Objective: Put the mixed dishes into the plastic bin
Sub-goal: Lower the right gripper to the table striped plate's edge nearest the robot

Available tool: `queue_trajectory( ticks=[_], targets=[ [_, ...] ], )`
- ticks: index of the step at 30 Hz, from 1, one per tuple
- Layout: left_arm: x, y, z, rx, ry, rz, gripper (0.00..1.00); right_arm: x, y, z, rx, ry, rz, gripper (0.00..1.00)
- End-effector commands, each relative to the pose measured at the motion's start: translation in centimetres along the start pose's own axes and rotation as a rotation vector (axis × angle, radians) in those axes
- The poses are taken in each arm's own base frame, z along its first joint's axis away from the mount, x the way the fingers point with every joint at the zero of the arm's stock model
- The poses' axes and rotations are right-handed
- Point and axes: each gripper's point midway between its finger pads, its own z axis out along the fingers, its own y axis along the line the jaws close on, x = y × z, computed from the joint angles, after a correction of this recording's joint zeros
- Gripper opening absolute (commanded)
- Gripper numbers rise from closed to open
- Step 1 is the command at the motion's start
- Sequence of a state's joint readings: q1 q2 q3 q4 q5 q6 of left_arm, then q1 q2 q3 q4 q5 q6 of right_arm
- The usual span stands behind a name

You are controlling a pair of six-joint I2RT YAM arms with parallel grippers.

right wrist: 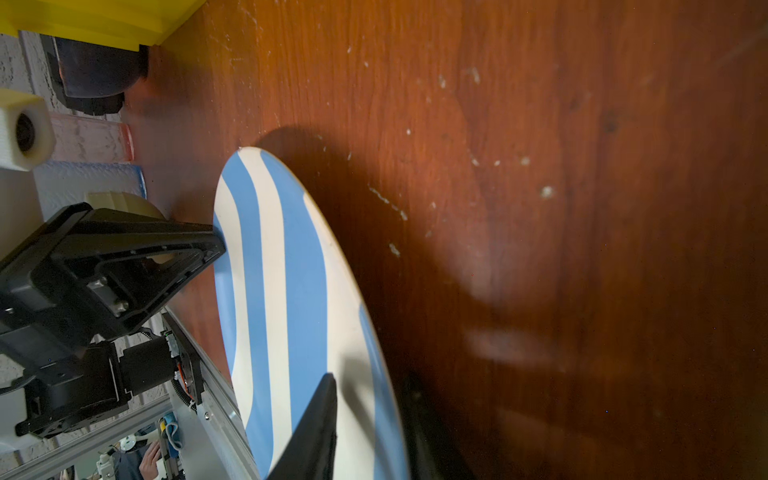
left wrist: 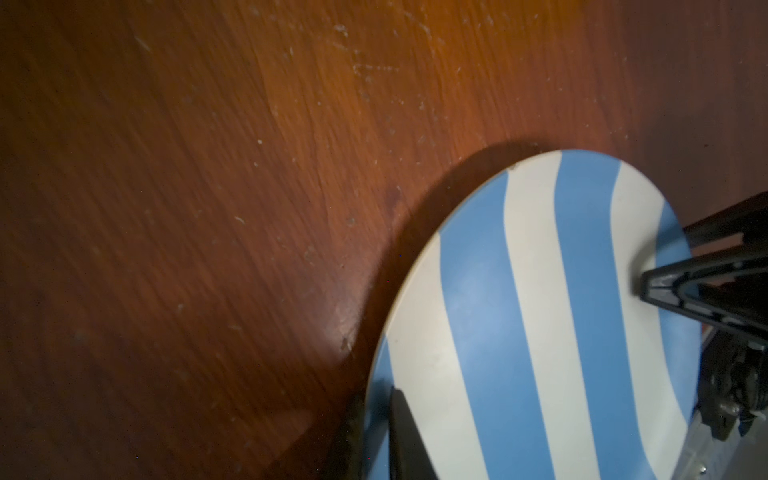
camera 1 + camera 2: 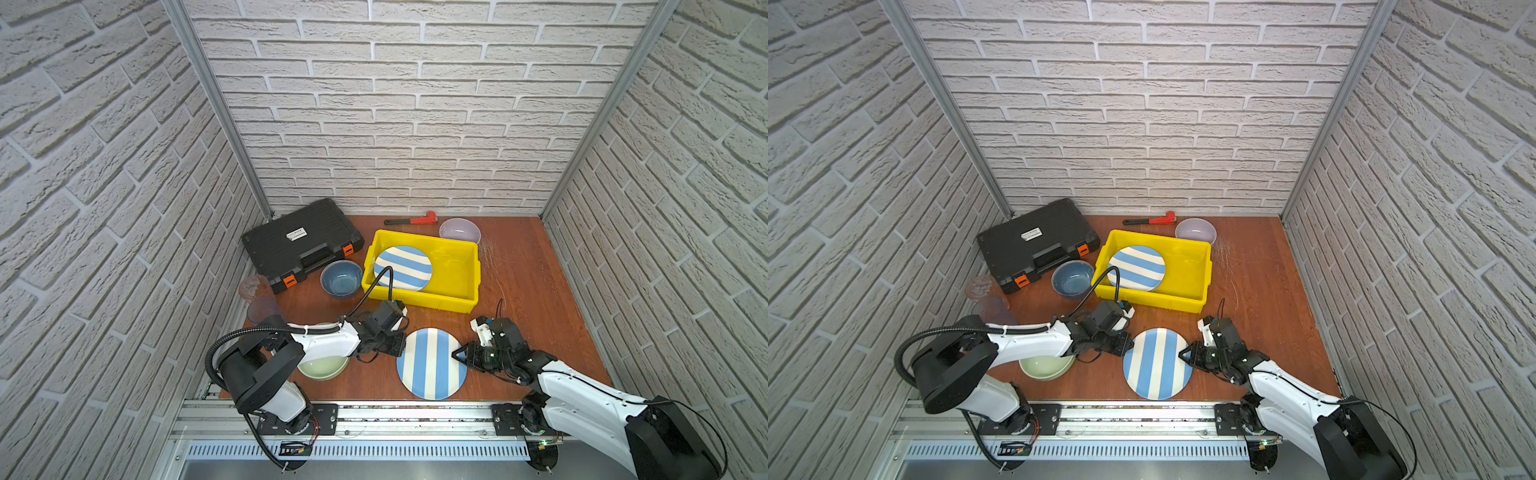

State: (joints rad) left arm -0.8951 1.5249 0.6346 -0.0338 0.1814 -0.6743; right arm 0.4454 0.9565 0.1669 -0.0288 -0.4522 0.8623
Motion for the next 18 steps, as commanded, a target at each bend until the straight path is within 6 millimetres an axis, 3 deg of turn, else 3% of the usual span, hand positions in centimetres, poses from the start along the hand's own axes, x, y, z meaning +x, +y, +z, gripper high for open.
queue_trajectory(
  ticks=[1,12,18],
  targets=[
    [4.0,2.9,1.4,-0.098,0.133,-0.023,0.13,-0.6,2.5,0.0,-0.113,-0.015,-0.032,0.27],
    [3.4,2.8,1.1,-0.107,0.115,-0.009,0.13,-1.4,4.2,-0.8,-0.142,-0.030,-0.048,0.16],
    [2.3,2.3,-0.4,-0.112,0.083,0.005,0.17,-1.4,4.1,-1.6,-0.117,-0.044,-0.058,0.10]
  ],
)
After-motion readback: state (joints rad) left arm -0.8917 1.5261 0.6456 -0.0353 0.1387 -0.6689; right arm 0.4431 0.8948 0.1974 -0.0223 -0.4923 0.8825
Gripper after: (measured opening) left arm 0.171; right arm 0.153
